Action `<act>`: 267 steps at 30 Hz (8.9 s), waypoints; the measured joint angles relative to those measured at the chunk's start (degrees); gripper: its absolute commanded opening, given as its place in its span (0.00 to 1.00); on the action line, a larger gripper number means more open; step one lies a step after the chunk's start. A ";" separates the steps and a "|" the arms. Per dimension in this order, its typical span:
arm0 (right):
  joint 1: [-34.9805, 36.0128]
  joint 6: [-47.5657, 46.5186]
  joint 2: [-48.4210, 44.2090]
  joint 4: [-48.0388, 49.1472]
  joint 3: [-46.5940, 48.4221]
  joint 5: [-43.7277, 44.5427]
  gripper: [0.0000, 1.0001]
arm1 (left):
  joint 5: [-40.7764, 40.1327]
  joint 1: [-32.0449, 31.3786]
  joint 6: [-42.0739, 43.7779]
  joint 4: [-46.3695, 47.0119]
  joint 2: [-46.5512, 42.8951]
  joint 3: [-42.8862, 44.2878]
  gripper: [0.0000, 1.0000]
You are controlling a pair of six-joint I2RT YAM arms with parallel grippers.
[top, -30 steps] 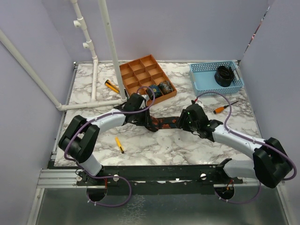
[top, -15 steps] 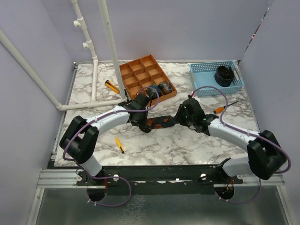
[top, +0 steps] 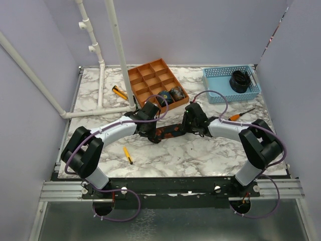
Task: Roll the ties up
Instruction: Roll the tie at the center of the board.
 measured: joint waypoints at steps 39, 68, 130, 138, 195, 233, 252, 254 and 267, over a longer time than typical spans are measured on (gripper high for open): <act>2.89 12.59 -21.33 -2.71 -19.76 -5.49 0.48 | -27.89 -10.23 -0.81 -12.41 11.17 14.80 0.00; 2.86 10.71 -50.95 -22.18 -26.47 -4.33 0.52 | -41.90 -22.77 -4.90 -27.17 29.40 32.00 0.99; 8.02 13.22 -0.57 -7.89 3.28 -1.22 0.69 | 24.98 19.23 2.82 20.41 -10.84 -9.90 0.99; 7.08 12.92 -2.16 -4.13 -0.04 -2.19 0.67 | 29.22 17.73 3.02 23.21 -6.40 -9.90 0.99; 15.98 9.33 -18.51 5.84 -20.85 0.68 0.41 | 9.03 12.46 -13.05 28.41 -44.52 -29.73 0.99; 4.76 -0.46 -3.80 3.72 -5.55 5.20 0.50 | 6.80 12.41 -12.20 25.42 -34.91 -28.59 0.99; -11.89 -4.39 -1.18 -10.21 21.79 7.63 0.67 | 4.22 12.39 -13.73 22.34 -45.55 -29.46 0.99; -12.48 -4.81 3.98 -10.27 27.39 7.26 0.66 | 4.22 12.39 -14.08 22.08 -46.18 -29.57 0.99; -14.49 -9.70 22.62 -13.75 42.07 5.62 0.59 | 4.20 12.39 -14.88 20.76 -46.95 -29.57 0.99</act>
